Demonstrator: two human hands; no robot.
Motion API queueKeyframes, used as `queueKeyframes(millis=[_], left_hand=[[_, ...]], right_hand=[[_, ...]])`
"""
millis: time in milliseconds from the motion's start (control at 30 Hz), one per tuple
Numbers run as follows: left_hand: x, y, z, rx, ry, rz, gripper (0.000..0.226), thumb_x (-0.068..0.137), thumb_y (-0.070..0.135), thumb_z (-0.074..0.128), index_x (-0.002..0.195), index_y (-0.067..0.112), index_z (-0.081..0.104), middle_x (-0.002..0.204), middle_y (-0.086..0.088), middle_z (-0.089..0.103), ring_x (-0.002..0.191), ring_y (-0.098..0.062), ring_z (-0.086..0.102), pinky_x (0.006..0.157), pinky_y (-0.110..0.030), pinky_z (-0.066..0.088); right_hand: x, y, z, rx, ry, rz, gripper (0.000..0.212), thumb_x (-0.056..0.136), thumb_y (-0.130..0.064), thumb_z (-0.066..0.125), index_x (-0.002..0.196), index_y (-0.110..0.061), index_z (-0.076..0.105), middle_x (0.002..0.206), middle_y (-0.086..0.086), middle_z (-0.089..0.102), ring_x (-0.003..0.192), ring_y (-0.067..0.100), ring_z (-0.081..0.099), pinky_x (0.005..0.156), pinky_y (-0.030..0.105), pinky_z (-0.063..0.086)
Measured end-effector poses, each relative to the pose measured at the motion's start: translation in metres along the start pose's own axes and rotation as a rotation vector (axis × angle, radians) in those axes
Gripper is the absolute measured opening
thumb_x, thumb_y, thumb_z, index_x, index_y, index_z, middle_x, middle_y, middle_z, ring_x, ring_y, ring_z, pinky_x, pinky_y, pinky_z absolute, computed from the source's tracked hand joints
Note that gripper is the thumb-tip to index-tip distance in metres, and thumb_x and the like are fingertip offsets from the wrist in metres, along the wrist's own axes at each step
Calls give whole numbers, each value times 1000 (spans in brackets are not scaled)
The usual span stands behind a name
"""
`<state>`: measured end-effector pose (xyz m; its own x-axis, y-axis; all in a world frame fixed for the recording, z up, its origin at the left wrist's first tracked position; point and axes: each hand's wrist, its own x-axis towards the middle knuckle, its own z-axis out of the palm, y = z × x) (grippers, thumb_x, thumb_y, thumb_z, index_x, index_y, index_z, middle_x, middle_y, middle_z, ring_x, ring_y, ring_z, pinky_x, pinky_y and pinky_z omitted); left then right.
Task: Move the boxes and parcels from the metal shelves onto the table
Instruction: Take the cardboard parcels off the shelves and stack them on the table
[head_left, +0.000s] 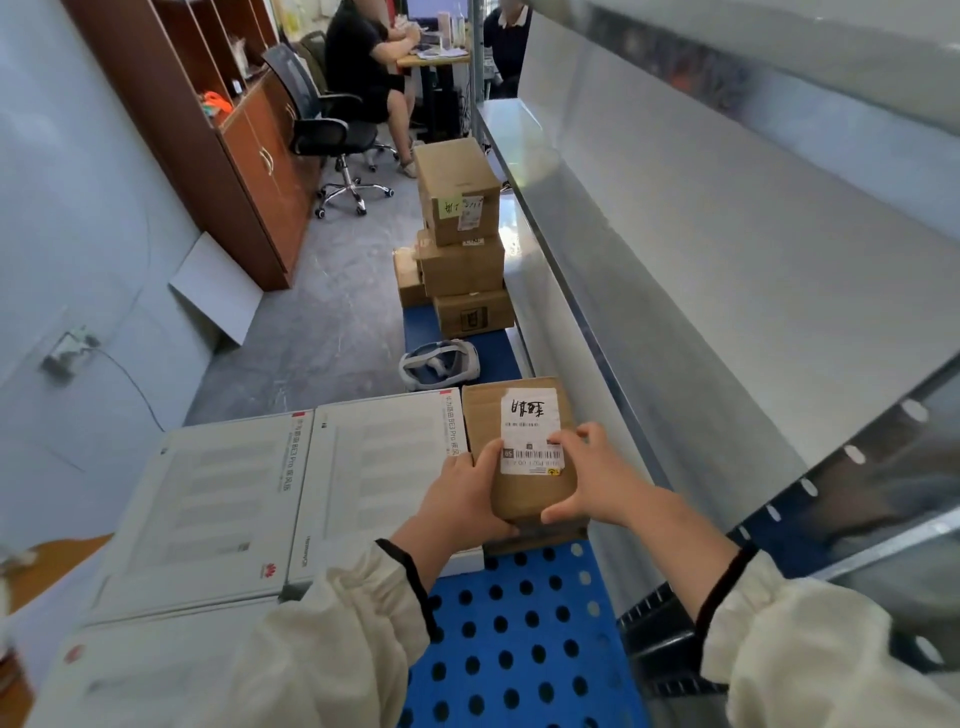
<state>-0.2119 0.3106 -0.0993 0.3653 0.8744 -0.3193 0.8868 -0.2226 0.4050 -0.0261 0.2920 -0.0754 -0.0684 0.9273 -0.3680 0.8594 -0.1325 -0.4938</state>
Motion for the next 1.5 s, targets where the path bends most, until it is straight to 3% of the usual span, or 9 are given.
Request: queueKeyframes(millis=[667, 833, 1133, 1300, 1500], left_hand=[[-3, 2, -1, 4, -23, -20, 111, 69, 46, 78, 148, 32, 2, 140, -10, 35, 127, -27, 32, 104, -40, 36], [-20, -1, -11, -37, 26, 12, 122, 67, 47, 81, 148, 38, -11, 159, -8, -2, 143, -32, 12, 113, -47, 25], [-82, 33, -41, 350, 46, 421, 116, 72, 53, 74, 147, 40, -13, 159, -4, -14, 146, -33, -9, 115, -55, 13], [-139, 78, -28, 466, -13, 702, 113, 74, 55, 71, 148, 39, -14, 159, -7, -13, 146, -34, -7, 116, -54, 11], [-223, 150, 37, 550, -139, 1024, 113, 74, 57, 70, 148, 38, -12, 160, -5, -10, 146, -32, 2, 114, -51, 25]], right_hand=[[-5, 5, 9, 21, 26, -3, 103, 68, -41, 81, 148, -23, 19, 152, 3, 7, 137, 25, 27, 109, 40, 34], [-19, -6, 6, 74, 91, 21, 112, 66, -40, 82, 150, -30, 9, 159, 0, -11, 146, 27, 5, 114, 47, 22], [-134, -42, -1, -173, 297, 117, 109, 71, -44, 77, 151, -29, 4, 158, 3, -13, 146, 27, -2, 117, 46, 17], [-239, -29, 27, -98, 405, 339, 116, 66, -47, 80, 151, -27, 4, 159, 1, -13, 146, 26, -1, 118, 45, 18], [-403, -8, 79, -23, 531, 650, 113, 67, -49, 79, 151, -22, 9, 159, 7, -9, 146, 28, 5, 117, 37, 14]])
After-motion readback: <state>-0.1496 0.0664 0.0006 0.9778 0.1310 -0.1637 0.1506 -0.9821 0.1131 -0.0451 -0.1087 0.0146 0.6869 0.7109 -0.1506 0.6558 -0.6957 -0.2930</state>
